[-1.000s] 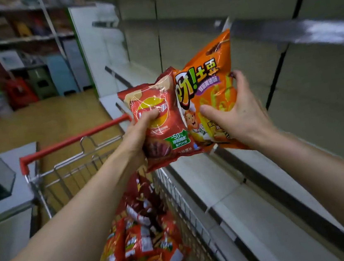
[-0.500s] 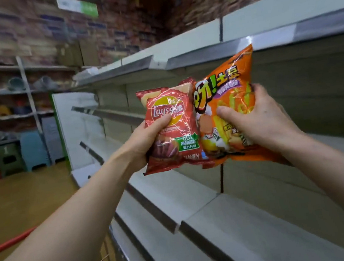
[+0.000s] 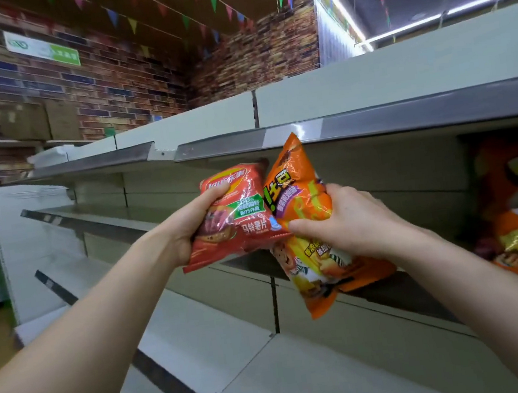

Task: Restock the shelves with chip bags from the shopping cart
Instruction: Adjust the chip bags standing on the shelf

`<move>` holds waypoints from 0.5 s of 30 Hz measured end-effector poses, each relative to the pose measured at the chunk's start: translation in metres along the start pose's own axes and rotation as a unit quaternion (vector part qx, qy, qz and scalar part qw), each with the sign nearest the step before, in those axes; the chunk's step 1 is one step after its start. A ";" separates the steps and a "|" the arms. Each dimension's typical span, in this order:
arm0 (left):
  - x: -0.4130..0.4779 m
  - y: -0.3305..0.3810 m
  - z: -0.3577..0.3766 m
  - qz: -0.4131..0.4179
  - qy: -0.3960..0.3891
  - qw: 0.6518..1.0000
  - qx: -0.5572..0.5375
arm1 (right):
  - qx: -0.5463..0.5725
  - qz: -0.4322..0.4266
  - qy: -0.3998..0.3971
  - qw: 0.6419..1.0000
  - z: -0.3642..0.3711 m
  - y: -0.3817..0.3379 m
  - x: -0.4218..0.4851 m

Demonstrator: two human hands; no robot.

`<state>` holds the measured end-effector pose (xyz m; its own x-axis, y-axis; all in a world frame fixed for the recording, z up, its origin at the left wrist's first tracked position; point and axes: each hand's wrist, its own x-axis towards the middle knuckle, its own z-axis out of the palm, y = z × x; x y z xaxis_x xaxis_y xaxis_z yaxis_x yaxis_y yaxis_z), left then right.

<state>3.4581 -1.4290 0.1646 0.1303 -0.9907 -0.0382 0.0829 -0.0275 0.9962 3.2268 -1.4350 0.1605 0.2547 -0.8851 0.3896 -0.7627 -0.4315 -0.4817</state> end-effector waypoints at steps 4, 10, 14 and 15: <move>0.011 0.009 0.005 -0.012 -0.007 1.000 0.014 | 0.087 0.058 -0.053 0.993 -0.001 0.003 0.011; 0.031 0.024 0.022 -0.018 -0.068 0.996 0.050 | 0.302 0.205 -0.037 0.930 0.007 0.032 0.041; 0.052 0.029 0.034 -0.021 -0.100 0.992 0.074 | 0.356 0.247 -0.002 0.901 0.021 0.036 0.061; 0.057 0.029 0.036 -0.025 -0.113 0.990 0.077 | 0.357 0.251 0.005 0.900 0.026 0.036 0.066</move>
<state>3.4321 -1.4913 0.1938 -0.0953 -0.9917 -0.0858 -0.0703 -0.0793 0.9944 3.2315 -1.5132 0.1490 -0.0236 -0.9996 -0.0132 -0.2033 0.0178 -0.9790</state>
